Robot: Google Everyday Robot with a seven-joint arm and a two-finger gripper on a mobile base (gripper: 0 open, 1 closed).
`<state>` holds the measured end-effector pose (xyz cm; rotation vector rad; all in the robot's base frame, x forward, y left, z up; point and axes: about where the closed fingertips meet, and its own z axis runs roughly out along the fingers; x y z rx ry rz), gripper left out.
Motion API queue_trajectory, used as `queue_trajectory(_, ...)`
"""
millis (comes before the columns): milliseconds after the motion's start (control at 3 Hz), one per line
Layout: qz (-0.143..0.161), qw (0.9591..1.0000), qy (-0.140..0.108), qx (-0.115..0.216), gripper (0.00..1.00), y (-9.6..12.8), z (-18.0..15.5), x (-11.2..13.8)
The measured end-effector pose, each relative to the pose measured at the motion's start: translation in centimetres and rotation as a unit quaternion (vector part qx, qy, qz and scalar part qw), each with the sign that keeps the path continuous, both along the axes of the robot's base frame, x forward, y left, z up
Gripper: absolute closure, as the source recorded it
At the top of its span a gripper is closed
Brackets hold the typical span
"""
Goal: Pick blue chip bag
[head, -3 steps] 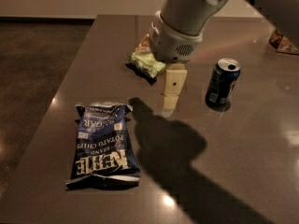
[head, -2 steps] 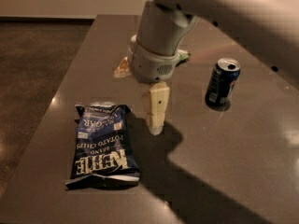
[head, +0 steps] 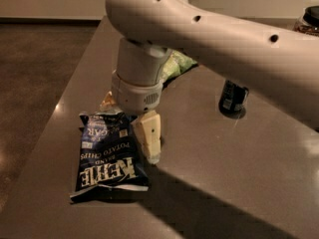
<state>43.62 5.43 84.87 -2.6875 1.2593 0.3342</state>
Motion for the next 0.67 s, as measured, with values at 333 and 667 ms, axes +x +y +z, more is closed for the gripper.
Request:
queue_trajectory(333,0.018,0.9995,0.016,-0.022,0.25,1.39,-1.52,-0.28)
queue_trajectory(667,0.014,0.9991,0.025,-0.03,0.48,1.78,-1.56,-0.34)
